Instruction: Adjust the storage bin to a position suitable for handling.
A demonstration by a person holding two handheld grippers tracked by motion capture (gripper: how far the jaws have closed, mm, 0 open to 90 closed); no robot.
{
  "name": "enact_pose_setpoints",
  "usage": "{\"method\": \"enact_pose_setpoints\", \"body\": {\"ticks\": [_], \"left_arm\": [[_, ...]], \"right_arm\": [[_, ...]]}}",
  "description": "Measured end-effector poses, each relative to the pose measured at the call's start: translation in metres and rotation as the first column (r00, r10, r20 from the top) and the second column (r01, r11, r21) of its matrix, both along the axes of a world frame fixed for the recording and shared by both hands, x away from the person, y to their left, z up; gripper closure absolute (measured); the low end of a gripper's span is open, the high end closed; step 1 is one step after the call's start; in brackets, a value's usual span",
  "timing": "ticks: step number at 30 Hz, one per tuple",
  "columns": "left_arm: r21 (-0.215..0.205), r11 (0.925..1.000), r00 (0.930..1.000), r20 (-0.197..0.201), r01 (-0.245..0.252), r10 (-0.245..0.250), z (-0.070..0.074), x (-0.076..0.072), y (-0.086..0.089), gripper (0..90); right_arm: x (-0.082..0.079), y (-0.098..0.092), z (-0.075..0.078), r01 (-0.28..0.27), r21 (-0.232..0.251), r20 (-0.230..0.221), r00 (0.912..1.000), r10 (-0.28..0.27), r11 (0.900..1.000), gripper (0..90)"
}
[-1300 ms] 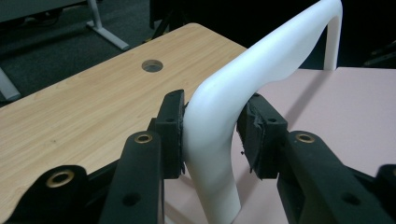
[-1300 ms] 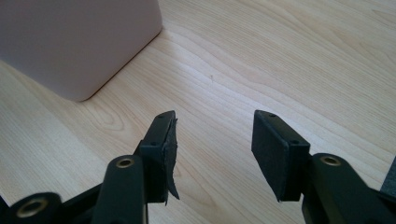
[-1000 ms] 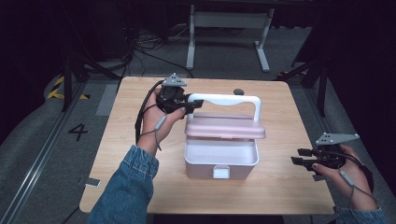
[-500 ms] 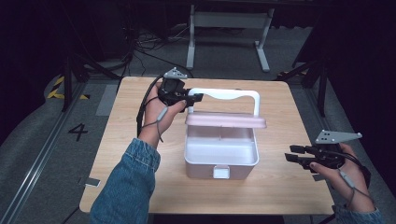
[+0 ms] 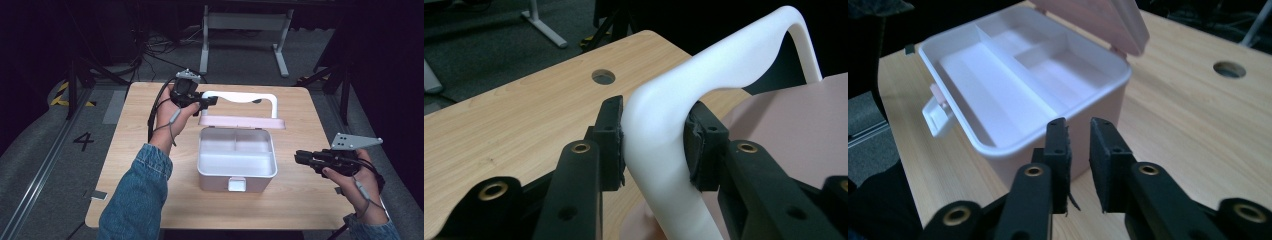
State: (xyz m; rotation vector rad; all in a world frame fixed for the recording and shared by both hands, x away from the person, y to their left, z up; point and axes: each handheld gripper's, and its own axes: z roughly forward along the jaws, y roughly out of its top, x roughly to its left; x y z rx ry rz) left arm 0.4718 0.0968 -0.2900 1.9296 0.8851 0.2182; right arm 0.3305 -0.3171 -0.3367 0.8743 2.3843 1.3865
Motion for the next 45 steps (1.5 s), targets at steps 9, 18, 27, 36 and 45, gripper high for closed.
{"method": "enact_pose_setpoints", "body": {"ticks": [9,18,27,36,45], "left_arm": [[-0.004,1.0,1.0,-0.004,0.0,0.0,-0.001,0.003,0.0,65.0],[-0.011,0.9999,1.0,-0.006,0.007,-0.007,-0.001,0.0,0.001,65.2],[-0.01,0.9999,1.0,-0.001,0.009,-0.009,-0.001,-0.002,0.002,65.5],[-0.015,0.9999,1.0,0.006,0.005,-0.005,0.0,-0.004,0.004,54.9],[-0.019,0.9997,0.9984,0.053,-0.018,0.019,0.008,-0.013,0.015,37.7]], "right_arm": [[0.002,0.031,0.011,-0.034,0.082,0.131,0.9911,0.023,0.996,90.0],[0.006,0.044,0.013,-0.014,0.2,0.232,0.9721,-0.034,0.98,90.0],[0.01,0.043,0.013,0.005,0.244,0.254,0.9647,-0.069,0.97,90.0],[0.011,0.043,0.012,0.02,0.235,0.266,0.9603,-0.084,0.972,90.0],[0.012,0.043,0.012,0.021,0.245,0.262,0.9613,-0.087,0.969,90.0]]}}
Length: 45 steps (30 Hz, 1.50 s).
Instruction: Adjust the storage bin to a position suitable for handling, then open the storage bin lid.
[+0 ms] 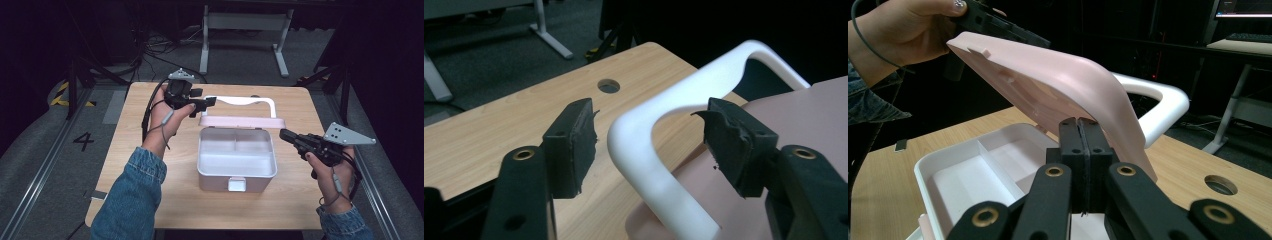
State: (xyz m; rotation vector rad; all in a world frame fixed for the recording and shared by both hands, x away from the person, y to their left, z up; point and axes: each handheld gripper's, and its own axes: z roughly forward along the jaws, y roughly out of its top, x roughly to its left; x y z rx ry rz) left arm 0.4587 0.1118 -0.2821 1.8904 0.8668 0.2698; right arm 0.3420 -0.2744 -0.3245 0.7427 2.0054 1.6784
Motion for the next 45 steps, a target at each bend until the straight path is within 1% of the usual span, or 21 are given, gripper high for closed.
{"method": "enact_pose_setpoints", "body": {"ticks": [2,4,6,10,11,12,15,18,19,21,23,25,28,32,33,35,36,39,41,42,45], "left_arm": [[-0.004,1.0,1.0,0.006,0.006,-0.006,0.002,-0.003,0.003,37.2],[0.003,1.0,0.9997,0.024,0.009,-0.009,0.004,-0.009,0.008,36.6],[-0.005,0.9999,0.999,0.042,0.012,-0.012,0.006,-0.017,0.013,36.1],[0.01,0.9997,0.9972,0.072,0.021,-0.021,0.01,-0.038,0.022,34.7],[0.01,0.9997,0.9972,0.072,0.021,-0.021,0.01,-0.038,0.022,34.6],[0.011,0.9997,0.9956,0.092,0.019,-0.02,0.012,-0.05,0.028,34.3],[0.002,0.9999,0.9943,0.106,0.011,-0.012,0.013,-0.063,0.037,34.4],[0.002,1.0,0.9939,0.111,0.001,-0.002,0.009,-0.076,0.047,34.7],[0.002,1.0,0.9939,0.111,0.001,-0.002,0.009,-0.076,0.047,34.6],[0.014,0.9999,0.9935,0.113,0.007,-0.009,0.003,-0.089,0.053,34.1],[0.029,0.9995,0.9929,0.118,0.012,-0.015,-0.001,-0.096,0.055,33.5],[0.029,0.9995,0.9925,0.121,0.016,-0.019,-0.006,-0.102,0.057,32.6],[0.044,0.9987,0.991,0.131,0.024,-0.03,-0.012,-0.109,0.054,31.3],[0.081,0.9964,0.9871,0.155,0.025,-0.038,-0.019,-0.112,0.042,29.5],[0.081,0.9964,0.9871,0.155,0.025,-0.038,-0.019,-0.112,0.042,28.7],[0.093,0.9951,0.9853,0.164,0.032,-0.047,-0.022,-0.11,0.034,27.9],[0.101,0.994,0.9827,0.176,0.042,-0.059,-0.024,-0.107,0.025,27.7],[0.092,0.9937,0.9807,0.178,0.065,-0.08,-0.024,-0.101,0.012,27.5],[0.078,0.9943,0.9827,0.165,0.072,-0.084,-0.025,-0.096,0.004,27.5],[0.075,0.9944,0.982,0.168,0.074,-0.086,-0.026,-0.093,0.001,27.5],[0.066,0.9961,0.9812,0.18,0.058,-0.069,-0.027,-0.086,-0.005,27.0]], "right_arm": [[0.0,0.0,0.0,0.003,0.003,0.002,1.0,-0.003,1.0,90.0],[0.0,0.0,0.0,0.004,0.003,0.001,1.0,-0.004,1.0,90.0],[0.0,0.0,0.0,0.003,0.005,0.0,1.0,-0.003,1.0,90.0],[0.0,-0.001,-0.001,0.005,0.011,0.002,1.0,-0.005,1.0,90.0],[0.0,-0.001,-0.001,0.005,0.011,0.002,1.0,-0.005,1.0,90.0],[0.0,-0.001,-0.001,0.002,0.013,-0.004,1.0,-0.002,1.0,90.0],[0.0,0.0,-0.001,0.002,0.013,-0.006,1.0,-0.002,1.0,90.0],[0.0,0.001,-0.001,0.002,0.015,-0.005,1.0,-0.002,1.0,90.0],[0.0,0.001,-0.001,0.002,0.015,-0.005,1.0,-0.002,1.0,90.0],[0.0,0.001,-0.001,-0.001,0.015,-0.006,1.0,0.002,1.0,90.0],[-0.001,0.001,-0.001,-0.001,0.014,-0.006,1.0,0.001,1.0,90.0],[-0.001,0.0,-0.001,0.001,0.019,-0.008,1.0,0.0,1.0,90.0],[-0.001,-0.001,0.0,-0.003,0.02,-0.01,0.9999,0.003,1.0,90.0],[-0.001,-0.002,0.0,-0.004,0.021,-0.01,0.9999,0.004,1.0,90.0],[0.0,-0.002,0.0,-0.004,0.025,-0.014,0.9999,0.004,1.0,90.0],[0.0,-0.002,0.0,-0.005,0.029,-0.016,0.9999,0.005,1.0,90.0],[0.0,-0.002,0.0,-0.006,0.025,-0.014,0.9999,0.007,1.0,90.0],[0.0,-0.002,0.0,-0.005,0.031,-0.013,0.9999,0.006,1.0,90.0],[0.0,-0.002,0.0,-0.007,0.031,-0.013,0.9999,0.007,0.999,90.0],[0.0,-0.002,0.0,-0.009,0.031,-0.016,0.9998,0.01,0.999,90.0],[0.001,-0.002,0.0,-0.012,0.033,-0.015,0.9998,0.012,0.999,90.0]]}}
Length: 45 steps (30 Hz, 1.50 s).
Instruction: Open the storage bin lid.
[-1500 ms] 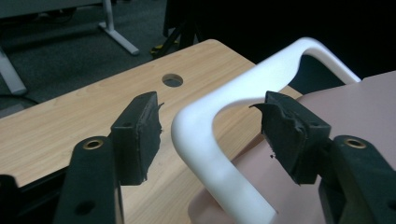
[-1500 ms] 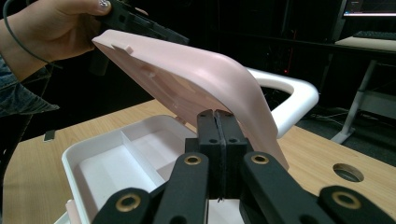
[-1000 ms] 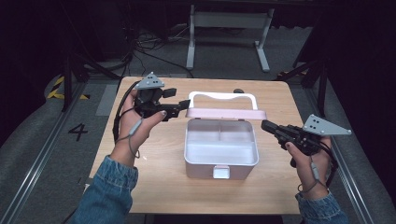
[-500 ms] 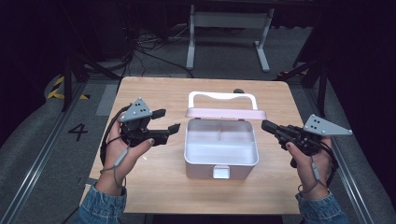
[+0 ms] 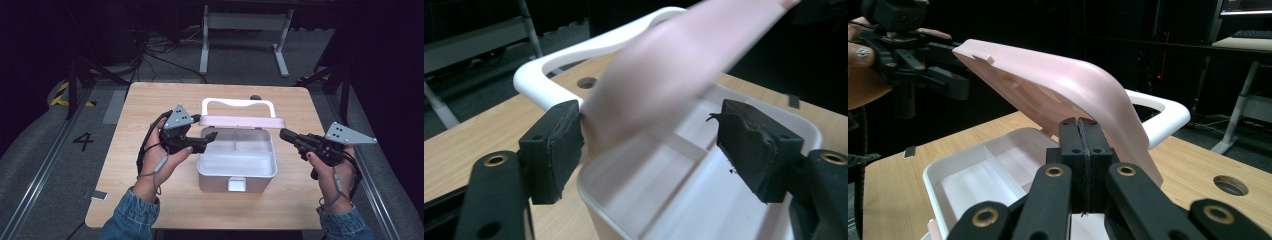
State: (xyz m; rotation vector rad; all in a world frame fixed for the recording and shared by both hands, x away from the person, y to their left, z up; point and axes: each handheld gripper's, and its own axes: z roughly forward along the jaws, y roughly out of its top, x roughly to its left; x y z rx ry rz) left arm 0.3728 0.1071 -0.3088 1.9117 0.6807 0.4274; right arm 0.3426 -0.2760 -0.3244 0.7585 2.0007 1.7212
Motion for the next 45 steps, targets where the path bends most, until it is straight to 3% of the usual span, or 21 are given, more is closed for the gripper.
{"method": "enact_pose_setpoints", "body": {"ticks": [9,12,22,33,45], "left_arm": [[-0.045,0.999,0.9985,0.055,-0.005,0.007,0.003,0.013,-0.005,31.2],[-0.059,0.9978,0.998,0.058,0.03,-0.026,0.004,0.017,-0.008,33.2],[-0.068,0.996,0.9961,0.071,0.058,-0.053,0.006,0.022,-0.014,44.3],[-0.053,0.997,0.9951,0.084,0.057,-0.052,0.009,0.024,-0.016,46.1],[-0.081,0.9953,0.9961,0.074,0.053,-0.047,0.016,0.039,-0.015,49.7]], "right_arm": [[0.0,0.0,0.0,-0.004,0.002,-0.002,1.0,0.004,1.0,90.0],[0.0,-0.001,0.0,-0.004,0.002,0.0,1.0,0.004,1.0,90.0],[0.0,-0.002,0.001,-0.003,0.009,0.0,1.0,0.003,1.0,90.0],[0.0,-0.003,0.001,-0.002,0.012,-0.002,1.0,0.002,1.0,90.0],[-0.006,-0.021,0.0,0.024,-0.001,-0.028,0.9993,-0.024,1.0,89.8]]}}
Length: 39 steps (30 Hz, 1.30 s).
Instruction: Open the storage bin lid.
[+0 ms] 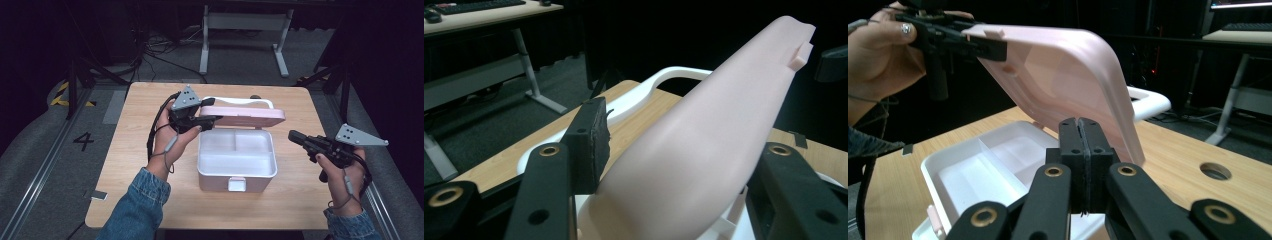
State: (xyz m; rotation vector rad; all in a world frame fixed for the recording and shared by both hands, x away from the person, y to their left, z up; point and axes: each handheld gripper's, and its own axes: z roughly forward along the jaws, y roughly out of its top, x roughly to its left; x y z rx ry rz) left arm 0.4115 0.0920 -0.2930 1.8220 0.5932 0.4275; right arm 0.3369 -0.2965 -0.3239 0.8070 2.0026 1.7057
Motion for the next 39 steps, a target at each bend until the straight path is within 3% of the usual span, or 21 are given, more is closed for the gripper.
{"method": "enact_pose_setpoints", "body": {"ticks": [11,21,25,30,34,39], "left_arm": [[0.016,0.9997,0.9997,-0.014,-0.019,0.019,0.007,0.021,-0.004,52.0],[-0.015,0.9988,0.9972,-0.059,-0.046,0.045,0.007,0.043,-0.003,51.9],[0.001,0.9978,0.9959,-0.062,-0.066,0.066,0.008,0.052,-0.005,51.5],[0.069,0.9947,0.9954,-0.054,-0.075,0.079,0.008,0.063,-0.014,49.7],[0.074,0.9941,0.9953,-0.049,-0.079,0.083,0.006,0.07,-0.016,49.4],[0.054,0.9947,0.9924,-0.083,-0.087,0.091,0.0,0.084,-0.015,49.0]], "right_arm": [[-0.002,-0.022,-0.002,0.049,-0.045,-0.046,0.9976,-0.051,0.998,81.0],[0.003,-0.03,-0.008,0.056,-0.107,-0.089,0.9939,-0.066,0.993,74.8],[0.004,-0.032,-0.009,0.056,-0.114,-0.101,0.9926,-0.068,0.992,74.4],[0.005,-0.038,-0.011,0.061,-0.112,-0.119,0.9901,-0.074,0.992,72.9],[0.007,-0.041,-0.013,0.065,-0.118,-0.125,0.989,-0.08,0.991,72.3],[0.008,-0.046,-0.014,0.071,-0.117,-0.138,0.9866,-0.087,0.991,71.7]]}}
